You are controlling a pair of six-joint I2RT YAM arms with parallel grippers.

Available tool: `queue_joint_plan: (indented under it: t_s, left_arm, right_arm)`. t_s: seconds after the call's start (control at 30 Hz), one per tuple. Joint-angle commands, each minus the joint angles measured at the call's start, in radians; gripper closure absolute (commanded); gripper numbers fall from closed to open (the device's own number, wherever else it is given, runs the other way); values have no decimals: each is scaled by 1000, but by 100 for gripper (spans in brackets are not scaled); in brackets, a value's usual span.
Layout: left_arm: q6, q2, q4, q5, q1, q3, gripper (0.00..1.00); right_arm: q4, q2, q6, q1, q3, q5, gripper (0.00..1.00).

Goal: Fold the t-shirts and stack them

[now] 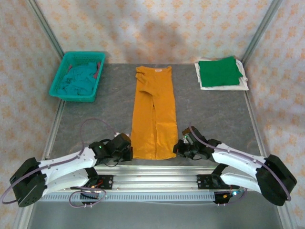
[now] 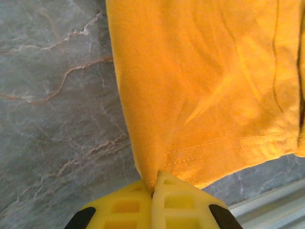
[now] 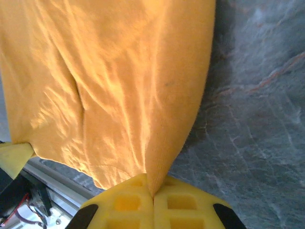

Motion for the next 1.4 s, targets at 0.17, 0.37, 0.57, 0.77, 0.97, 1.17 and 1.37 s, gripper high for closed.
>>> queue_joint_plan:
  t_s: [0.17,0.37,0.57,0.77,0.97,1.17,1.37]
  left_arm:
    - [59,-59,-76,-17,181,134,100]
    - [251,157,-17,80,371,363,100]
    - [368,412,60,24,418,585,100]
    - [469,626,-3,-1,470,821,100]
    - [507,748,-15,-13,511,919,100]
    - [533,842,-34,-24,537,997,100]
    - [546,940,-35,-21,548,1080,100]
  right_arm:
    - [-69,44,-6,-52,185,141,100]
    - [-59,203,-138,-179,379,145,100]
    - [-62,398,-244,-257,581,142,100]
    - [-4,539,-265,-331,693,150,100]
    - [28,670,-292,-372,792,103,100]
    - [8,780,-324,-391,902,78,100]
    - [-3,844,-329,-405,979,87,100]
